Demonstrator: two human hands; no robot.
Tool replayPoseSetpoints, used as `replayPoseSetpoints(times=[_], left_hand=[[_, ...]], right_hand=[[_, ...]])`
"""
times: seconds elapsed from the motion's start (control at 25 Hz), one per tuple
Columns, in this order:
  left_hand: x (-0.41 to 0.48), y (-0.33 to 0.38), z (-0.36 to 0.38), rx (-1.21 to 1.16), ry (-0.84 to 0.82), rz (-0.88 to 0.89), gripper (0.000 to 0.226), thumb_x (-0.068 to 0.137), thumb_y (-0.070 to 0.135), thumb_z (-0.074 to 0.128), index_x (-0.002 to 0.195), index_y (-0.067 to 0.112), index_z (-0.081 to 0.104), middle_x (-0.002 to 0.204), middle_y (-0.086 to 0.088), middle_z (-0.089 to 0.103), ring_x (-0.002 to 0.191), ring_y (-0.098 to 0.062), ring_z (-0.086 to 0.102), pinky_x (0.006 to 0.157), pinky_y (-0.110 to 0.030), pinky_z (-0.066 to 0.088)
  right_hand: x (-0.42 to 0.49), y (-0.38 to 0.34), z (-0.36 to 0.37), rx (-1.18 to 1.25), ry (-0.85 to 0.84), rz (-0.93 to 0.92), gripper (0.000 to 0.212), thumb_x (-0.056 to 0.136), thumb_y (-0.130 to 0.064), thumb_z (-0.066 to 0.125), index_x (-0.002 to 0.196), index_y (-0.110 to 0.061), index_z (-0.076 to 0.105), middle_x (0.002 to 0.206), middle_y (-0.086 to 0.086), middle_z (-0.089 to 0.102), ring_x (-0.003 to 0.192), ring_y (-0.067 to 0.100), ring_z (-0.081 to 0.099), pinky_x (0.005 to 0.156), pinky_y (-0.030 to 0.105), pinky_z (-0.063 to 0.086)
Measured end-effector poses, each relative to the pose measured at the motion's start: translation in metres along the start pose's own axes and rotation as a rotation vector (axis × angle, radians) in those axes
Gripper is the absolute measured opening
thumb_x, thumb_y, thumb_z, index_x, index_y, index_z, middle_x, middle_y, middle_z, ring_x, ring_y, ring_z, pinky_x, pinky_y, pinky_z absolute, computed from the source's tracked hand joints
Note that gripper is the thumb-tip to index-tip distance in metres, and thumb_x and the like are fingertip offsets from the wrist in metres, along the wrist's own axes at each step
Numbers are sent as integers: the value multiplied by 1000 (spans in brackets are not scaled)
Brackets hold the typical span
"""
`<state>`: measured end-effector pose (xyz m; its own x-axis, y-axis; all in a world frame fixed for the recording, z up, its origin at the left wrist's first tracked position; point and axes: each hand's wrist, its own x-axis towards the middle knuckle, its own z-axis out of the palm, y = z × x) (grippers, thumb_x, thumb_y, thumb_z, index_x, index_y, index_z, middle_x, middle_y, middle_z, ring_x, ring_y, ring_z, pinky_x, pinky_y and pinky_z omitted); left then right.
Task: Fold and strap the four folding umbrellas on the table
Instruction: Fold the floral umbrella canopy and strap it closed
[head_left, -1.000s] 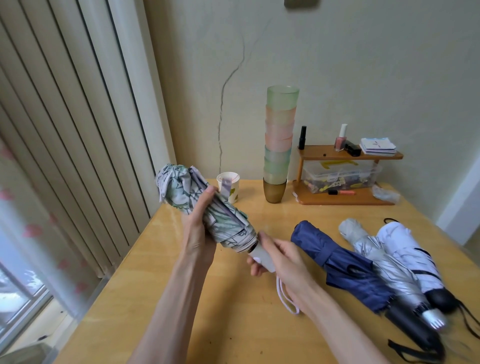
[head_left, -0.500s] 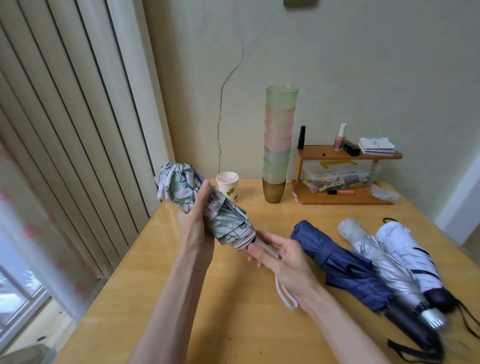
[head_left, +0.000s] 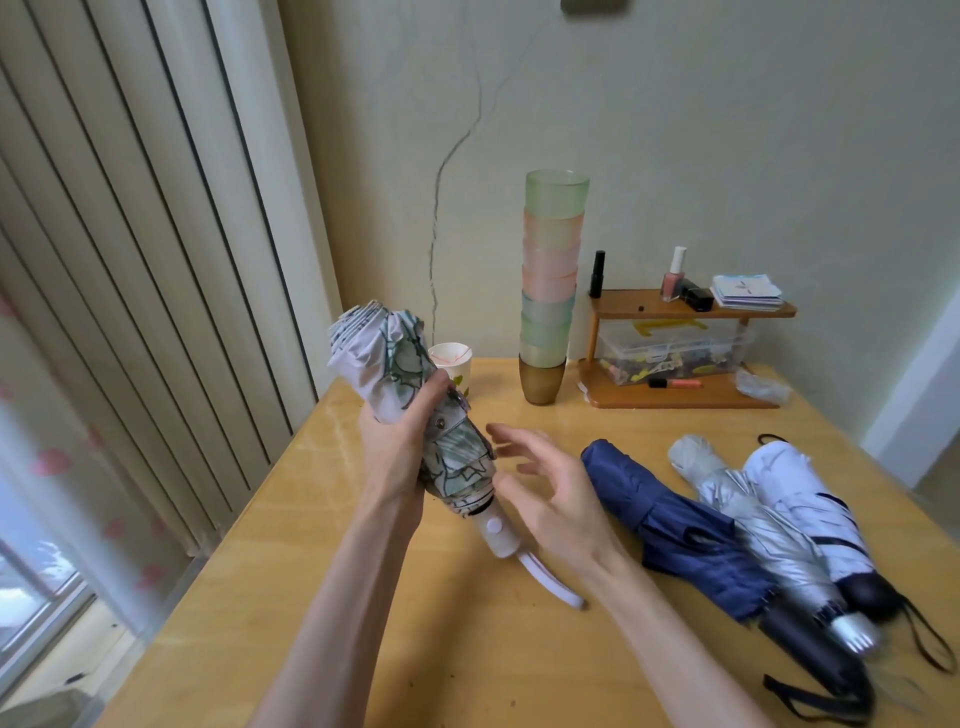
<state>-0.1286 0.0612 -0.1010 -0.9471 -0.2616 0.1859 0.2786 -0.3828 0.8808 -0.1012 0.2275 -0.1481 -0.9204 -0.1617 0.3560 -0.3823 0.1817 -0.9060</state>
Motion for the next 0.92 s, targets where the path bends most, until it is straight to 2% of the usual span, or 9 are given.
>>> replayPoseSetpoints(times=[0.16, 0.28, 0.4, 0.56, 0.68, 0.76, 0.84, 0.92], left_hand=[[-5, 3, 8, 172, -104, 42, 15, 81, 19, 87, 88, 26, 76, 97, -11, 79, 89, -28, 75, 88, -52, 62], [-7, 4, 10, 218, -159, 47, 22, 78, 22, 85, 95, 13, 73, 100, -16, 77, 91, -33, 74, 90, -58, 61], [-7, 1, 11, 209, -192, 55, 19, 83, 18, 81, 97, 7, 74, 102, -21, 77, 96, -47, 74, 81, -69, 60], [-8, 0, 10, 230, -248, 108, 9, 89, 14, 79, 94, 8, 74, 102, -24, 77, 91, -53, 72, 76, -75, 57], [-9, 3, 10, 261, -217, 152, 8, 85, 17, 81, 89, 19, 74, 95, -16, 77, 91, -53, 71, 78, -73, 58], [-9, 4, 11, 277, -172, 159, 12, 89, 15, 80, 85, 25, 75, 90, -11, 78, 90, -47, 73, 80, -68, 60], [-8, 3, 11, 278, -110, 137, 16, 95, 11, 76, 83, 23, 75, 86, -9, 79, 84, -38, 76, 79, -58, 63], [-7, 2, 10, 247, -68, 116, 10, 96, 16, 76, 87, 20, 74, 86, -9, 79, 80, -27, 77, 74, -45, 63]], right_hand=[[8, -22, 4, -111, 158, -195, 38, 98, -36, 74, 134, -23, 69, 122, -15, 68, 118, 12, 64, 91, 27, 52], [14, -26, 5, -174, 336, -256, 17, 99, -28, 73, 113, -18, 78, 104, -16, 71, 101, 12, 68, 78, 24, 52], [17, -23, 1, -183, 397, -192, 10, 103, -20, 68, 102, -15, 78, 93, -16, 74, 89, 6, 70, 73, 20, 54], [23, -18, -15, -152, 414, -65, 17, 107, -24, 62, 99, -15, 74, 84, -8, 78, 81, 8, 74, 76, 32, 60], [24, -17, -24, -174, 458, 4, 17, 106, -24, 63, 94, -18, 74, 78, -8, 77, 78, 7, 73, 75, 31, 57], [20, -22, -19, -156, 453, -13, 18, 106, -24, 63, 93, -18, 74, 77, -8, 76, 78, 7, 73, 74, 32, 57], [14, -29, -9, -135, 359, -94, 16, 105, -24, 65, 96, -15, 74, 78, -7, 75, 80, 9, 73, 75, 31, 59], [10, -33, 2, -121, 245, -148, 13, 104, -22, 67, 98, -13, 74, 80, -8, 74, 81, 8, 72, 75, 27, 58]])
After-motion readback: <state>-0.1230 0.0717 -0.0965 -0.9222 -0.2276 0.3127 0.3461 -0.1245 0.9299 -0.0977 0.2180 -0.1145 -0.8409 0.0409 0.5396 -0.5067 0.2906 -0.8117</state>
